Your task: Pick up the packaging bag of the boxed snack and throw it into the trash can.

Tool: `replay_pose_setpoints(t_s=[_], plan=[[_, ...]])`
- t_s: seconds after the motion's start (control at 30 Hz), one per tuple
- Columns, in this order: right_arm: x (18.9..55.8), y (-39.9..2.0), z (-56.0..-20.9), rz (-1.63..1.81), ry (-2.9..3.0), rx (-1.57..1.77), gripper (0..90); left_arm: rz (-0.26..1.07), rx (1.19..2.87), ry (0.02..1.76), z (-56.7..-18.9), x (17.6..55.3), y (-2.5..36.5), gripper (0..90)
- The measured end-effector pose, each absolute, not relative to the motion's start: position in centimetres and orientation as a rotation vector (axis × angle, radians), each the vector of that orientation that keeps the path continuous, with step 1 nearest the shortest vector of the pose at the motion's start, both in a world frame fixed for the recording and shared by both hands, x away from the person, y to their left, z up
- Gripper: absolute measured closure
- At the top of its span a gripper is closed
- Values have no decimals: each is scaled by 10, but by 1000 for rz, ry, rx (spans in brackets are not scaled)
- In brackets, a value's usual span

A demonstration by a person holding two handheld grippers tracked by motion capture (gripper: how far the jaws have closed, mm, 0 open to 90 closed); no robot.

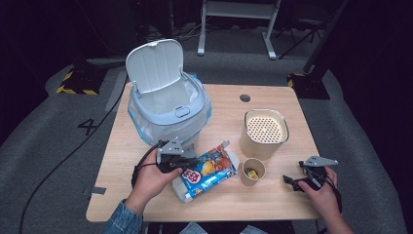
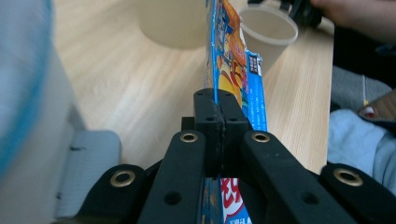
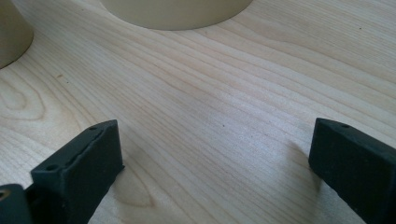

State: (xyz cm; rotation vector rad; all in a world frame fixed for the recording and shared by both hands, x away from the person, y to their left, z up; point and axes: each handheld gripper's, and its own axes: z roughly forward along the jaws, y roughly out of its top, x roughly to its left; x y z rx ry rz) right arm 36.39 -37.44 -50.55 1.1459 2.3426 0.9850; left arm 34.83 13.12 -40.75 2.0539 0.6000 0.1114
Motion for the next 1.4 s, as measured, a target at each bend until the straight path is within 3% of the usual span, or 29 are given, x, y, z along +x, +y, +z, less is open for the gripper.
replay_pose_setpoints(t_s=[0.73, 1.4], plan=[[364, -374, -505, 985, 2343, 1145, 29, 213, 1899, 495, -344, 349, 151, 893], [364, -374, -506, 985, 2342, 1145, 30, 372, 1720, 525, -290, 349, 171, 894]])
